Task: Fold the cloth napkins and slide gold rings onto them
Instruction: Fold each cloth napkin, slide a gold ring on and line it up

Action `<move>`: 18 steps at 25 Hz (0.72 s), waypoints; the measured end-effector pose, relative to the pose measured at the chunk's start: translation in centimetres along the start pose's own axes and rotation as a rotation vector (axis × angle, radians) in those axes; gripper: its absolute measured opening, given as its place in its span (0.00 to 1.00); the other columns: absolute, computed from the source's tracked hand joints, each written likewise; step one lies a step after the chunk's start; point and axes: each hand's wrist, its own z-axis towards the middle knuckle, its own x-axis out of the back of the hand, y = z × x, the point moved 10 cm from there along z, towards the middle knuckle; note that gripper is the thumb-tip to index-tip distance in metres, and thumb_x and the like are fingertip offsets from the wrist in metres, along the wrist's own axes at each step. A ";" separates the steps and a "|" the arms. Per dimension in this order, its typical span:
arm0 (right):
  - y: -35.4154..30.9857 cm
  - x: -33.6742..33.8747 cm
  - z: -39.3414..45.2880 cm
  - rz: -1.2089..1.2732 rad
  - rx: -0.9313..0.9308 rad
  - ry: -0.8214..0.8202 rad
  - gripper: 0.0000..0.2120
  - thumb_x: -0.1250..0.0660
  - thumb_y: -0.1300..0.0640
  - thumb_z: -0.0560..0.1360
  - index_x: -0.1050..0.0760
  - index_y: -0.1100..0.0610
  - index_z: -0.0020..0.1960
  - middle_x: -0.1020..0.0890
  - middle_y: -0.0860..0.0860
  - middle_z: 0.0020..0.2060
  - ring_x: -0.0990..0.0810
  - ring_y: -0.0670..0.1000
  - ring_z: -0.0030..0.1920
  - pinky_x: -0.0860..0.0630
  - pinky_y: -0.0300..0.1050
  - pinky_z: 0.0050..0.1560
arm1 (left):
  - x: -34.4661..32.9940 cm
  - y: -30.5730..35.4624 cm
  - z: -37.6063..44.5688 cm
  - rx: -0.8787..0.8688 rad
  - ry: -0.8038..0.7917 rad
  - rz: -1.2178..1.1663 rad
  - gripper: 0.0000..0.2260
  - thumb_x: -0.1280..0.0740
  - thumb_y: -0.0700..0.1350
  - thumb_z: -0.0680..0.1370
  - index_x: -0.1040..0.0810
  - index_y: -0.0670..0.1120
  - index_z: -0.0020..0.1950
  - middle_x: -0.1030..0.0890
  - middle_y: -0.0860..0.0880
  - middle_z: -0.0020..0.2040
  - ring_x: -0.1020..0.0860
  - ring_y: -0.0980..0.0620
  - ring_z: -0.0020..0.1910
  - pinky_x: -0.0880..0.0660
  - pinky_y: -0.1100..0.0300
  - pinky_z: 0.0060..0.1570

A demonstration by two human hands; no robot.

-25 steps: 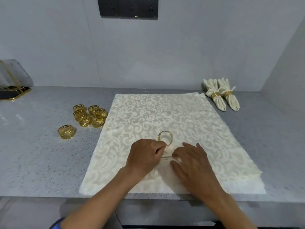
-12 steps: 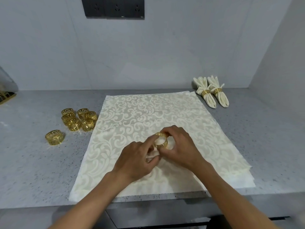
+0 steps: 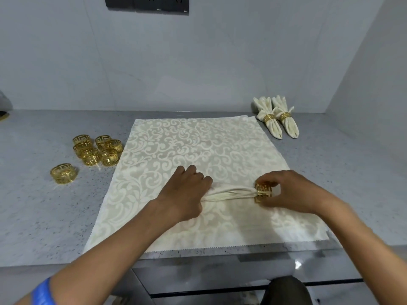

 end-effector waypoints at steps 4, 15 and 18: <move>-2.5 -1.0 1.4 0.125 0.110 0.041 0.20 0.23 0.44 0.68 0.23 0.41 0.58 0.20 0.38 0.51 0.24 0.37 0.53 0.27 0.37 0.54 | 0.2 0.3 -0.1 -0.023 0.012 0.026 0.15 0.39 0.45 0.76 0.29 0.48 0.62 0.23 0.53 0.51 0.31 0.50 0.56 0.39 0.57 0.56; -6.6 -3.2 3.3 0.307 0.256 0.104 0.18 0.22 0.46 0.67 0.25 0.43 0.53 0.18 0.39 0.46 0.20 0.42 0.45 0.23 0.45 0.46 | -0.2 0.8 -0.1 -0.058 0.045 0.186 0.09 0.29 0.45 0.64 0.23 0.46 0.42 0.22 0.51 0.31 0.25 0.47 0.38 0.34 0.52 0.42; -6.1 -3.0 3.0 0.338 0.277 0.122 0.17 0.22 0.47 0.68 0.21 0.43 0.54 0.18 0.39 0.47 0.21 0.42 0.48 0.24 0.43 0.49 | 1.3 1.3 0.8 -0.082 0.077 0.125 0.05 0.33 0.43 0.68 0.25 0.46 0.43 0.24 0.49 0.30 0.27 0.47 0.36 0.36 0.52 0.47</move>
